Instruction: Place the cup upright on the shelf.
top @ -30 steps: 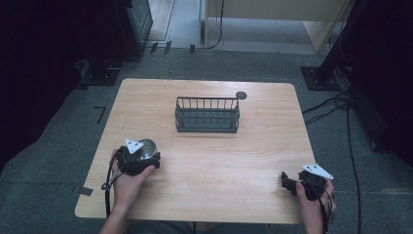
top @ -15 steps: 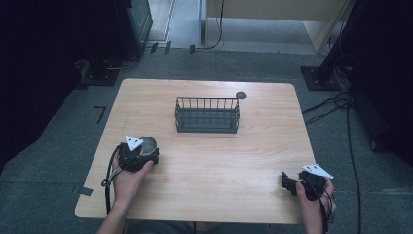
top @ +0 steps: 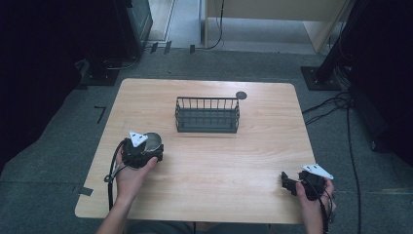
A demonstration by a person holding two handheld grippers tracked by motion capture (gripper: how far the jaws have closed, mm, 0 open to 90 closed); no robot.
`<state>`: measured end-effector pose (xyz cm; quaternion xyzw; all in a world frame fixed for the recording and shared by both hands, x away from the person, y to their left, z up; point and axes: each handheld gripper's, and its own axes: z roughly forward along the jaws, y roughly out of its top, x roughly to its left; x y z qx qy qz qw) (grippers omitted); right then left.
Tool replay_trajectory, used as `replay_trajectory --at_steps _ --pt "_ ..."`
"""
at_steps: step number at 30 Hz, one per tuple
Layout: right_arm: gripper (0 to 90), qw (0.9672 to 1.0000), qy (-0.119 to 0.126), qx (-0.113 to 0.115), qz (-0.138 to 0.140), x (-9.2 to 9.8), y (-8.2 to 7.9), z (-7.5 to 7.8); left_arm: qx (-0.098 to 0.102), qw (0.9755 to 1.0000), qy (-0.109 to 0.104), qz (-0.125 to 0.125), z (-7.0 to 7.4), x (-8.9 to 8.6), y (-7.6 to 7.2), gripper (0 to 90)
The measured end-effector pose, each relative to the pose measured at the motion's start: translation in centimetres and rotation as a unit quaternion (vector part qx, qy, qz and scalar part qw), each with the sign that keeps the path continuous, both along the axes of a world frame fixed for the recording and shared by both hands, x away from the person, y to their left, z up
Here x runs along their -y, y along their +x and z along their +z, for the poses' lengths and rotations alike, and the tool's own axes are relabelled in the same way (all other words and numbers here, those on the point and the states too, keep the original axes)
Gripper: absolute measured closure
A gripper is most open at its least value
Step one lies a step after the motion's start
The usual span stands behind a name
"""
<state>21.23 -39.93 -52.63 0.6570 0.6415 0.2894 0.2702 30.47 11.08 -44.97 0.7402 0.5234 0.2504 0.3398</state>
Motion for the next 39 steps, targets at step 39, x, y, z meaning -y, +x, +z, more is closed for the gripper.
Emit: replay_trajectory --at_steps 39 --pt "0.2 0.9999 -0.002 -0.01 0.0 -0.1 0.2 -0.1 0.03 0.9963 -0.021 -0.078 6.4 7.7 4.1 19.3"
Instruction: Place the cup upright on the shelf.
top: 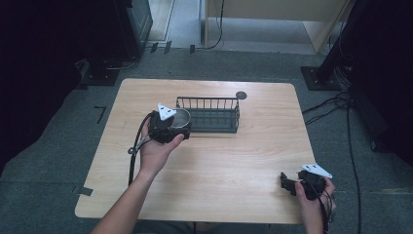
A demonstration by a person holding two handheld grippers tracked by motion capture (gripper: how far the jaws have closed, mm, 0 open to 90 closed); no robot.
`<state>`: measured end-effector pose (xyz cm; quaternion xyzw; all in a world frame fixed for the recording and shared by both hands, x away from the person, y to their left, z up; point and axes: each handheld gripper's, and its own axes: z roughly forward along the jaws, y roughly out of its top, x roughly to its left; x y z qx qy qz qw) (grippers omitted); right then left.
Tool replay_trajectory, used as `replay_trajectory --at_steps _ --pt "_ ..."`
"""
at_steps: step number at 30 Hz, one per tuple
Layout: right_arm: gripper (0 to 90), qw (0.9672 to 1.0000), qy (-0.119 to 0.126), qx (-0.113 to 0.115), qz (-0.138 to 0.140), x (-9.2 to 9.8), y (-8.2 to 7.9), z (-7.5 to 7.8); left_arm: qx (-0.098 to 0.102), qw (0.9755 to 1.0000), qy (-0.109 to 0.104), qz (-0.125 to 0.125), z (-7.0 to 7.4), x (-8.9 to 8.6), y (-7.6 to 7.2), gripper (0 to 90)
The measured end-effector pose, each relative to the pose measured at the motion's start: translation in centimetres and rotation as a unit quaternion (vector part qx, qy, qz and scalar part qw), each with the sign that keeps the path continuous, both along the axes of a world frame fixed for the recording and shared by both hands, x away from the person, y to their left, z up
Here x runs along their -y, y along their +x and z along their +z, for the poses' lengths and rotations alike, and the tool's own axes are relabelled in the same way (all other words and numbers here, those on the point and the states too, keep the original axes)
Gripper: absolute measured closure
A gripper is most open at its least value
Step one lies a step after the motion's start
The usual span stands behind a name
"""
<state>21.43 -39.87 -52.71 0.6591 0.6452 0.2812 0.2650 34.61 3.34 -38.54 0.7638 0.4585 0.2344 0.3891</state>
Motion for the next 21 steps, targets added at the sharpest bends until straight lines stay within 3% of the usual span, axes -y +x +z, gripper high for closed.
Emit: replay_trajectory --at_steps 15,21 --pt "0.0 1.0 0.0 0.0 0.002 0.0 0.0 0.0 0.005 1.0 -0.002 -0.005 1.1 1.4 2.1 19.3" --pt "0.0 1.0 0.0 0.0 0.002 0.0 0.0 0.0 0.01 0.9999 -0.004 0.001 1.7 1.6 3.7 19.3"
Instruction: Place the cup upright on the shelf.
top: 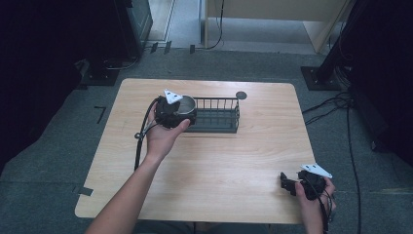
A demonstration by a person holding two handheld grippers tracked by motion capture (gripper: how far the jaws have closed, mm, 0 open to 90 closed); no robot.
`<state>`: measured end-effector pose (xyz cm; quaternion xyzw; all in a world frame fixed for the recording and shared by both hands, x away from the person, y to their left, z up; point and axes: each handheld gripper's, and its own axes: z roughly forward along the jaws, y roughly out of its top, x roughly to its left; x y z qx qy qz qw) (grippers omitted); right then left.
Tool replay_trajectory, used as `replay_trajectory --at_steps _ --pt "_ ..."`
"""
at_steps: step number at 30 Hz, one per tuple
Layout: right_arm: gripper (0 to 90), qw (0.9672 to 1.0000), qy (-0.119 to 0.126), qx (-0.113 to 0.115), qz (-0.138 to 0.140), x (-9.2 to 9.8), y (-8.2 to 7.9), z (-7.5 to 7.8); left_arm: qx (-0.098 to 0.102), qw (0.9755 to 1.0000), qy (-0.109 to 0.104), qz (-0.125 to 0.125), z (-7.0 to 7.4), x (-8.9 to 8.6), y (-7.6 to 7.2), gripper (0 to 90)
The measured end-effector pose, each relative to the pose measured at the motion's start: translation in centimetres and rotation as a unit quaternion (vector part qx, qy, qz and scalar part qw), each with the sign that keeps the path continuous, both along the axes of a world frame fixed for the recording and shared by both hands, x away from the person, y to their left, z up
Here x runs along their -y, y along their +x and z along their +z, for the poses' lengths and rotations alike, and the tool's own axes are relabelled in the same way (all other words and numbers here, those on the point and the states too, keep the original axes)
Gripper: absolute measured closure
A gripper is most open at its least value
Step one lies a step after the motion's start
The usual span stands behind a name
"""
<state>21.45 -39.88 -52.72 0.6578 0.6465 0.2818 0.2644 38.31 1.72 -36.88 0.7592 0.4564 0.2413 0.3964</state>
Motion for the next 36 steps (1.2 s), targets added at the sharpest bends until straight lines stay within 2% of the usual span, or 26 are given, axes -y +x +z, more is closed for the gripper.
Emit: replay_trajectory --at_steps 10,25,32,36 --pt "0.0 1.0 0.0 0.0 0.0 0.0 0.0 0.0 0.004 1.0 -0.001 0.005 0.0 0.6 1.8 19.3" --pt "0.0 1.0 0.0 0.0 0.0 0.0 0.0 0.0 0.021 0.9997 -0.01 0.012 -1.4 2.0 4.4 19.3" --pt "0.0 1.0 0.0 0.0 0.0 0.0 0.0 0.0 0.027 0.9995 -0.003 0.015 -2.2 2.3 5.2 19.2" --pt "0.0 1.0 0.0 0.0 0.0 0.0 0.0 0.0 0.028 0.9993 0.004 0.025 -2.8 2.4 5.7 19.2"
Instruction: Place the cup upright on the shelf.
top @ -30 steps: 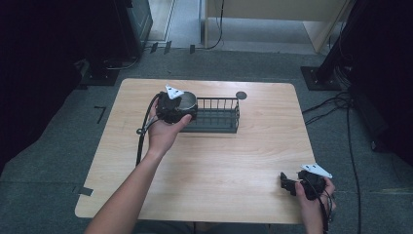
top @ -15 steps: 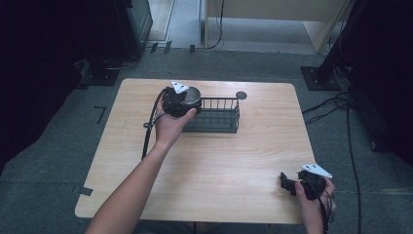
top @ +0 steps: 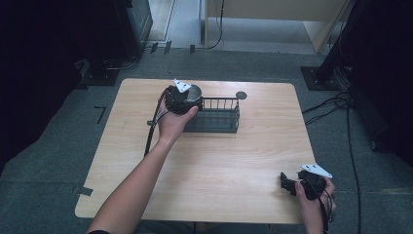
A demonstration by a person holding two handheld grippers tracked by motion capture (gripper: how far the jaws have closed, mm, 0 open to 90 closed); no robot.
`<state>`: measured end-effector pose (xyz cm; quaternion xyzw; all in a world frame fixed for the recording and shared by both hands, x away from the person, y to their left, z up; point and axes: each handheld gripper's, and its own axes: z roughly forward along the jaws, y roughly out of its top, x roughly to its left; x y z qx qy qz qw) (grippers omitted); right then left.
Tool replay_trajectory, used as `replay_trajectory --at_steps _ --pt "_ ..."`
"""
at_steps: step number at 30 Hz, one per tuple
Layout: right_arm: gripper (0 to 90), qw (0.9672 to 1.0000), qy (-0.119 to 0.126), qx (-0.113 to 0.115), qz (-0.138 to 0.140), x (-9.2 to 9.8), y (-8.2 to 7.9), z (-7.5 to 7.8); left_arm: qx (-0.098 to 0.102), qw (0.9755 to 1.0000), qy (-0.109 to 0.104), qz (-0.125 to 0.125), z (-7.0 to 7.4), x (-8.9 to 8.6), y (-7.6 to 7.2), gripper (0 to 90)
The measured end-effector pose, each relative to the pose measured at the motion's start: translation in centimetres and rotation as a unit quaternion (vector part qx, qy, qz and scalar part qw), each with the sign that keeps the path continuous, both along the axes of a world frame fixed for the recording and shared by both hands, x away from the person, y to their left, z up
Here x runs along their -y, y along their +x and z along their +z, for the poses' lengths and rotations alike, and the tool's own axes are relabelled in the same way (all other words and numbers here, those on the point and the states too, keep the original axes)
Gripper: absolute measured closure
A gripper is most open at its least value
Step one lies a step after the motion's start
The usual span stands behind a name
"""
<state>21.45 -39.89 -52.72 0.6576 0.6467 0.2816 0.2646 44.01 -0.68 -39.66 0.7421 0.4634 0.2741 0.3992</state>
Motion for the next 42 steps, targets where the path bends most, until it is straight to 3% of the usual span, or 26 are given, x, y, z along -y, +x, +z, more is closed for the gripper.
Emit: replay_trajectory --at_steps 5,19,32,33,42 --pt "0.0 1.0 0.0 0.0 0.0 0.0 0.0 0.0 -0.006 1.0 0.007 0.0 -0.7 0.2 0.4 19.2" --pt "0.0 1.0 0.0 -0.001 0.002 0.0 0.0 0.0 -0.049 0.9984 0.026 0.007 -3.5 0.1 1.1 19.0" --pt "0.0 1.0 0.0 -0.001 0.002 0.0 0.0 0.0 -0.062 0.9974 0.035 -0.001 -3.4 -0.1 0.8 18.0" --pt "0.0 1.0 0.0 -0.001 0.001 0.0 0.0 0.0 -0.074 0.9968 0.032 -0.003 -3.4 -0.2 0.8 17.2" --pt "0.0 1.0 0.0 -0.001 0.002 0.0 0.0 0.0 -0.077 0.9966 0.028 -0.01 -2.7 -0.4 0.4 5.2"
